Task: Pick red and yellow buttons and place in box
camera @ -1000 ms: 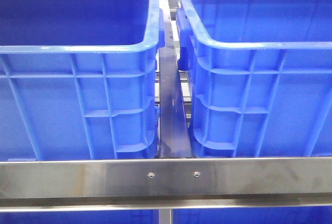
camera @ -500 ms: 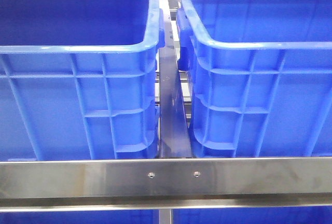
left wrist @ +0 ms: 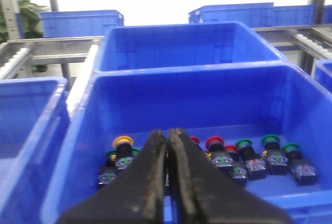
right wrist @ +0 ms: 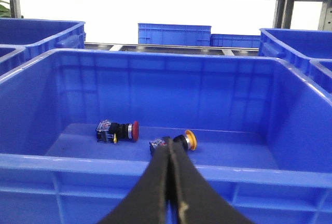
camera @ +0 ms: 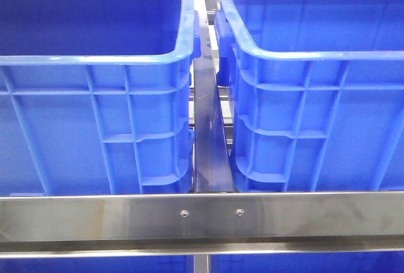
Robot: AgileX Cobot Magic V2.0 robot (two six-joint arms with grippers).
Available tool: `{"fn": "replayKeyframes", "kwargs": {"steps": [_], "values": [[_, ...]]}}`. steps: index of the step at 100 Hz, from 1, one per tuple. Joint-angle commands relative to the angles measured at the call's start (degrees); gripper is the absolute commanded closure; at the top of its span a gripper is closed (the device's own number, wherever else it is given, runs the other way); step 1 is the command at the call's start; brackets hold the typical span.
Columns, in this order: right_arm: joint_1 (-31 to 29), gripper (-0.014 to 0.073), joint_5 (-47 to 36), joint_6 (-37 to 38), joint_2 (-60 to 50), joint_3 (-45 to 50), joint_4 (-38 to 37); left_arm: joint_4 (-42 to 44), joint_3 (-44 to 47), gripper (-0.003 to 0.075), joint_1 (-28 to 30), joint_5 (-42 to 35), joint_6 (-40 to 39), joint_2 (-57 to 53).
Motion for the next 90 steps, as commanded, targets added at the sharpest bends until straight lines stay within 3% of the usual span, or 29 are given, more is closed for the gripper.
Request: {"fn": "replayKeyframes", "kwargs": {"steps": [1,14,32,52,72,90], "values": [[0.12,0.0662,-4.51,-0.03,-1.36,-0.09,-0.64,-1.35,2.24,0.0739,0.25,-8.58,2.11,1.08],[0.12,0.0662,-4.51,-0.03,-1.36,-0.09,-0.64,-6.35,7.83,0.0739,2.25,-14.89,9.81,1.08],[0.12,0.0662,-4.51,-0.03,-1.36,-0.09,-0.64,-15.49,15.47,0.0739,9.26,-25.28,18.84,1.08],[0.12,0.0662,-4.51,-0.03,-1.36,-0.09,-0.64,-15.62,22.38,0.0739,15.47,-29.86,18.99,-1.55],[0.12,0.0662,-4.57,-0.03,-1.36,-0.09,-0.64,-13.35,27.62,0.0739,15.74,-31.59,18.99,-5.16],[0.12,0.0662,-4.52,-0.03,-1.36,-0.09,-0.64,-13.01,31.35,0.0739,15.74,-38.84,18.99,-5.16]]}}
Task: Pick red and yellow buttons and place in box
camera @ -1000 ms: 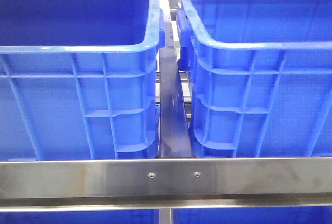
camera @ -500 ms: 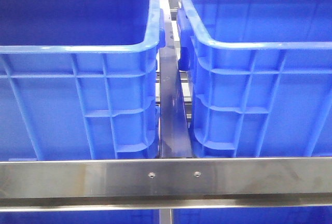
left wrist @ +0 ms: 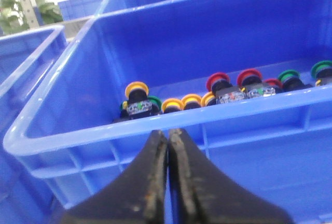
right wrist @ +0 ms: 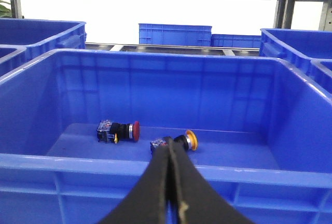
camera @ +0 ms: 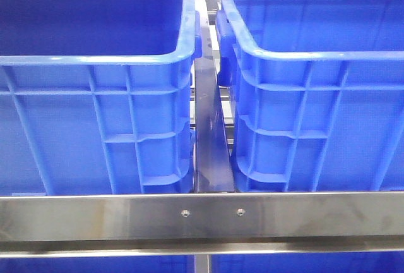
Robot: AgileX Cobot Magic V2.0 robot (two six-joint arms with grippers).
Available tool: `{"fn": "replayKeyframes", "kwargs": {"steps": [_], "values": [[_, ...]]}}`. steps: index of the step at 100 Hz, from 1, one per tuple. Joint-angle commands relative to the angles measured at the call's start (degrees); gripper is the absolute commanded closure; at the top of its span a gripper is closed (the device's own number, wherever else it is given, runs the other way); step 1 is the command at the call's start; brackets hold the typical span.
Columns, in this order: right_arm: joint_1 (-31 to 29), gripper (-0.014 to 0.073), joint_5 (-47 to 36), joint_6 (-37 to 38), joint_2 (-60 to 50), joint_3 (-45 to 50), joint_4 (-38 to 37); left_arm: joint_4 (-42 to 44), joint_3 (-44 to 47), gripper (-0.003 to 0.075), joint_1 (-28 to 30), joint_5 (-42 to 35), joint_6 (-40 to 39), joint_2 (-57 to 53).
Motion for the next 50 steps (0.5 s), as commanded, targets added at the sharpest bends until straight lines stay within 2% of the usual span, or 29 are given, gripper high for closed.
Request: {"fn": "replayKeyframes", "kwargs": {"steps": [1,7,50], "values": [[0.12,0.0662,-4.52,-0.06,-1.27,-0.09,-0.64,0.23,0.13,0.0739,0.08,-9.36,-0.04,-1.89],[0.12,0.0662,-4.52,-0.06,-1.27,-0.09,-0.64,0.23,1.12,0.0739,0.08,-11.56,-0.04,-1.89],[0.12,0.0662,-4.52,-0.06,-1.27,-0.09,-0.64,0.23,1.12,0.0739,0.08,-11.08,-0.04,-1.89]]}}
